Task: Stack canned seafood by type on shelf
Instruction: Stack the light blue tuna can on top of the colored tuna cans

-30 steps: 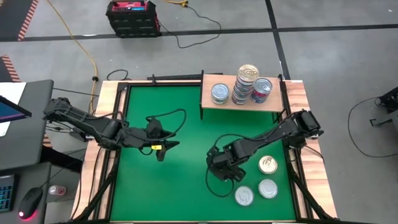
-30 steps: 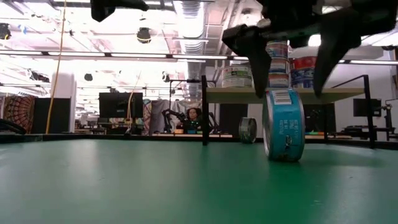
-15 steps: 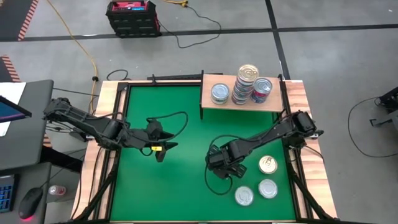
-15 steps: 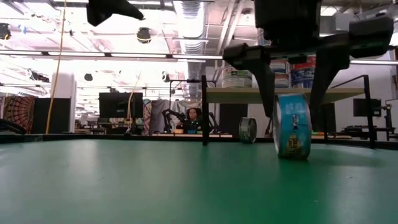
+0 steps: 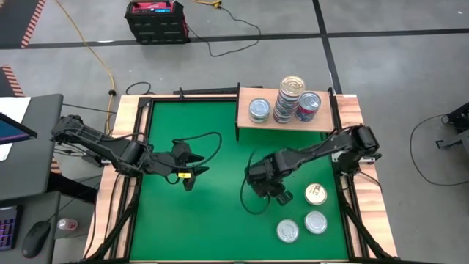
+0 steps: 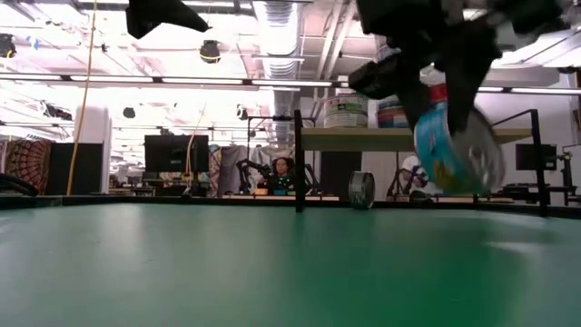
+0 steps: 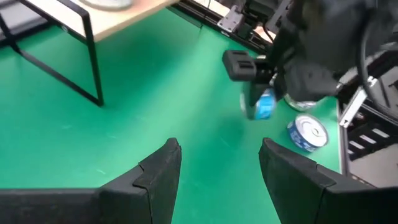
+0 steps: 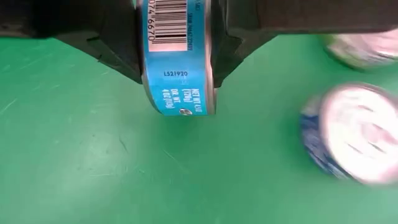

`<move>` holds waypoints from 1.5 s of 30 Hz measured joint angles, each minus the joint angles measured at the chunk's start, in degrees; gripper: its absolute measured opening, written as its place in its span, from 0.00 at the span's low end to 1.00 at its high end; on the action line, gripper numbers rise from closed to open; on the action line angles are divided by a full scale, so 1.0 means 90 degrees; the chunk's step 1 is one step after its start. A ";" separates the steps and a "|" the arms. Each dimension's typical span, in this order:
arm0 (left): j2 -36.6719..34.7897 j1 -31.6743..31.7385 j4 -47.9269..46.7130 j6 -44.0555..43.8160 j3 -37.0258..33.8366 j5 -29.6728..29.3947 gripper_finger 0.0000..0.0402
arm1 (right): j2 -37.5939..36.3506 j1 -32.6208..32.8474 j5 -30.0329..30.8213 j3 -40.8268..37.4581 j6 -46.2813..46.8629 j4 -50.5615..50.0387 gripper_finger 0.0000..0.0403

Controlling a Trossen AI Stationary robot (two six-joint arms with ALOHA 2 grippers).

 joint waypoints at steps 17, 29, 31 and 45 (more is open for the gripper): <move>0.0000 0.0461 0.0565 0.1340 0.0000 -0.0735 0.51 | -0.2552 -0.1704 -0.2399 0.0005 0.2762 0.0086 0.42; 0.0000 0.1000 0.0584 0.1738 0.0000 -0.0264 0.51 | -0.4007 -0.1981 -0.2114 0.0007 0.4051 0.0024 0.41; 0.0000 0.1079 0.0609 0.1773 0.0000 -0.0215 0.51 | -0.4160 -0.2112 -0.2066 0.0007 0.4233 -0.0120 0.41; 0.0000 0.1501 0.1408 0.2049 0.0000 0.0549 0.51 | -0.4800 -0.3956 -0.1363 0.0007 0.4830 -0.1126 0.41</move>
